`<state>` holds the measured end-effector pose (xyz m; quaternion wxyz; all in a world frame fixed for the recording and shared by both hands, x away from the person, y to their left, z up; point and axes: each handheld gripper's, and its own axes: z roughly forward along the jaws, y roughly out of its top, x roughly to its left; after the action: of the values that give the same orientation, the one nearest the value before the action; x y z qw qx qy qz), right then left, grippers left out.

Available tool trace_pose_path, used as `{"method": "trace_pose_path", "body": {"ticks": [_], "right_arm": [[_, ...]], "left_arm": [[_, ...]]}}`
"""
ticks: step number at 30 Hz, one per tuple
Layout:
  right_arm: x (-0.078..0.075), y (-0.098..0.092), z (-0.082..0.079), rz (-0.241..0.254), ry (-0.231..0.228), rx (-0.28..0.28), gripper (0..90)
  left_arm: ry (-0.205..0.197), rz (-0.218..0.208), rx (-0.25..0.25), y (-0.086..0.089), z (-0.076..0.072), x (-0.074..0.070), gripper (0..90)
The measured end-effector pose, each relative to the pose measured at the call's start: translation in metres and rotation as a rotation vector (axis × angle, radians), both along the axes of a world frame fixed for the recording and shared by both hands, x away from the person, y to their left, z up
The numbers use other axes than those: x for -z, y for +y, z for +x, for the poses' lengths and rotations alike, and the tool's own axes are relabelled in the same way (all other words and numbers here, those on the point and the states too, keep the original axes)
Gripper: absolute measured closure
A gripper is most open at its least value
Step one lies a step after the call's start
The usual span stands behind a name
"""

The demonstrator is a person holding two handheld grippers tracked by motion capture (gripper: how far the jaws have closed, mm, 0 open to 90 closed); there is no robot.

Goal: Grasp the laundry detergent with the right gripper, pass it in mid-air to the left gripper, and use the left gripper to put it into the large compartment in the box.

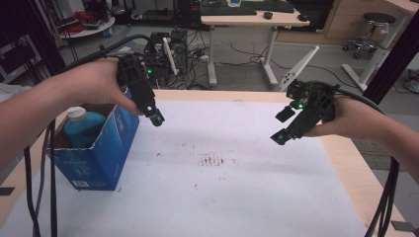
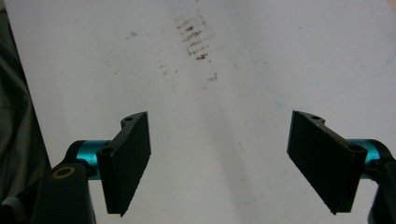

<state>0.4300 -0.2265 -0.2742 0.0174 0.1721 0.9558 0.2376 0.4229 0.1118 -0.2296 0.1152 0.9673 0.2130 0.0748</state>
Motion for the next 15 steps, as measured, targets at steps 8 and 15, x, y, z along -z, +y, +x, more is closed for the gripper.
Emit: {"method": "trace_pose_path", "body": {"ticks": [8, 15], "right_arm": [[-0.002, 0.016, -0.009, 0.007, 0.003, -0.041, 21.3], [-0.002, 0.02, -0.01, 0.004, 0.004, -0.046, 21.3]], "left_arm": [[-0.008, -0.008, 0.048, -0.02, 0.001, 0.013, 18.9], [-0.011, -0.009, 0.064, -0.029, 0.003, 0.02, 18.9]]}}
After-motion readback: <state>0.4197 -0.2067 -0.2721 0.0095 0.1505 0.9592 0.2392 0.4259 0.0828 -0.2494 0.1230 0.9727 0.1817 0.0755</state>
